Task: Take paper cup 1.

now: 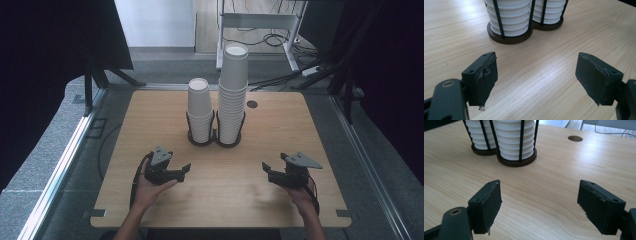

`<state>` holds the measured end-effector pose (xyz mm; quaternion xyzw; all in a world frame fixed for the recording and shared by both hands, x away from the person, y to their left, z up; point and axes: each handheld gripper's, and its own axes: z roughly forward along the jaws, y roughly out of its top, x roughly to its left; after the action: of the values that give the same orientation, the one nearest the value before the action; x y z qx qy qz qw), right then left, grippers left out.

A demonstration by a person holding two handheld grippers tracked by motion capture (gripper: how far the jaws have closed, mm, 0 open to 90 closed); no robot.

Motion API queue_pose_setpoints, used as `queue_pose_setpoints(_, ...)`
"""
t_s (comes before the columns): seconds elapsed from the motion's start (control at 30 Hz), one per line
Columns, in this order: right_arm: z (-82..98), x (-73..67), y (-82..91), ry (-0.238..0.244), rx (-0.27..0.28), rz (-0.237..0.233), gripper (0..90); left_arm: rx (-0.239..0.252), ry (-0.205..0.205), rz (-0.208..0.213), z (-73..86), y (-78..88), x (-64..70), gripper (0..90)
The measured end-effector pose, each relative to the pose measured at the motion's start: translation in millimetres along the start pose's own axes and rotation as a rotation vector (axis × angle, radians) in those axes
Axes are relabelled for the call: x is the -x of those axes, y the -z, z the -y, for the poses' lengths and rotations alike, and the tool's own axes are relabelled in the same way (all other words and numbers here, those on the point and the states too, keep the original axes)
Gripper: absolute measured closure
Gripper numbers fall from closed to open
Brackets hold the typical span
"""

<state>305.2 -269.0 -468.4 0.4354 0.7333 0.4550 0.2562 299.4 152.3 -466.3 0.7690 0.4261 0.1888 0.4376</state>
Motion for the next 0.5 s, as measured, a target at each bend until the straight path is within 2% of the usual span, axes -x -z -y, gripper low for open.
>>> queue_pose_setpoints(0.33,-0.2,2.3,2.6,-0.009,0.006,-0.013,20.4,-0.002,0.005,0.002,2.7,1.0,-1.9,19.5)
queue_pose_setpoints(0.5,-1.5,-2.8,1.3,0.008,0.015,-0.052,21.2,0.009,0.014,0.0,2.2,3.5,-4.5,19.5)
